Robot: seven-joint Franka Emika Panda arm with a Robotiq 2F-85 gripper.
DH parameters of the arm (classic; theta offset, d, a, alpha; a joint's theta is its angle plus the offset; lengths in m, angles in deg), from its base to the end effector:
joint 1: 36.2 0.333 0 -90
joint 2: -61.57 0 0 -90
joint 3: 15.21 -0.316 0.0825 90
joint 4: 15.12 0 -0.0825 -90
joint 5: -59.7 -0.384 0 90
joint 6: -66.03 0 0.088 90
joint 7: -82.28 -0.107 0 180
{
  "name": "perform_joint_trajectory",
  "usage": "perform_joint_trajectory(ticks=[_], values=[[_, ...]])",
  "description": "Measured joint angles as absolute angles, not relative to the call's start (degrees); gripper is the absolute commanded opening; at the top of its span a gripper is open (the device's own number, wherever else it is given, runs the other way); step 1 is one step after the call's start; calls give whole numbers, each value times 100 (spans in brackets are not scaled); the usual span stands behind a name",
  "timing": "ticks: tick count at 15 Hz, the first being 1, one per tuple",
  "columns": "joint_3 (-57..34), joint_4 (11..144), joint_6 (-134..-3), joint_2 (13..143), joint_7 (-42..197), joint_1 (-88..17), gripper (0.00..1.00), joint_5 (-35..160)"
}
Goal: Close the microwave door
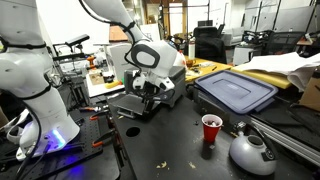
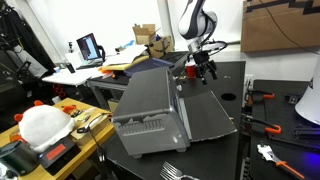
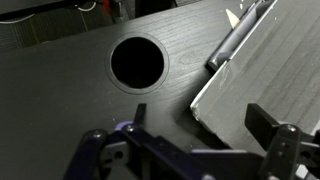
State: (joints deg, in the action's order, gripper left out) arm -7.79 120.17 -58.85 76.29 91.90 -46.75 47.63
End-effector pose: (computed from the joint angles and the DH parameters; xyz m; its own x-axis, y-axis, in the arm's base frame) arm 0.4379 -0.1366 0.1932 0.8794 -0.2473 -0.4069 -0.3286 -0.9336 -0.1427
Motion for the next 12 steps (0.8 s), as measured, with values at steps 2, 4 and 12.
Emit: perform_joint_trajectory(ticks=[2,4,12], values=[[-786,12018,-6040,7803,9425,-4760,100,4592],[-847,12018,-6180,7977,9721,-4854,100,4300],[-1302,11886,-6383,8652,10677,-5200,100,3027]])
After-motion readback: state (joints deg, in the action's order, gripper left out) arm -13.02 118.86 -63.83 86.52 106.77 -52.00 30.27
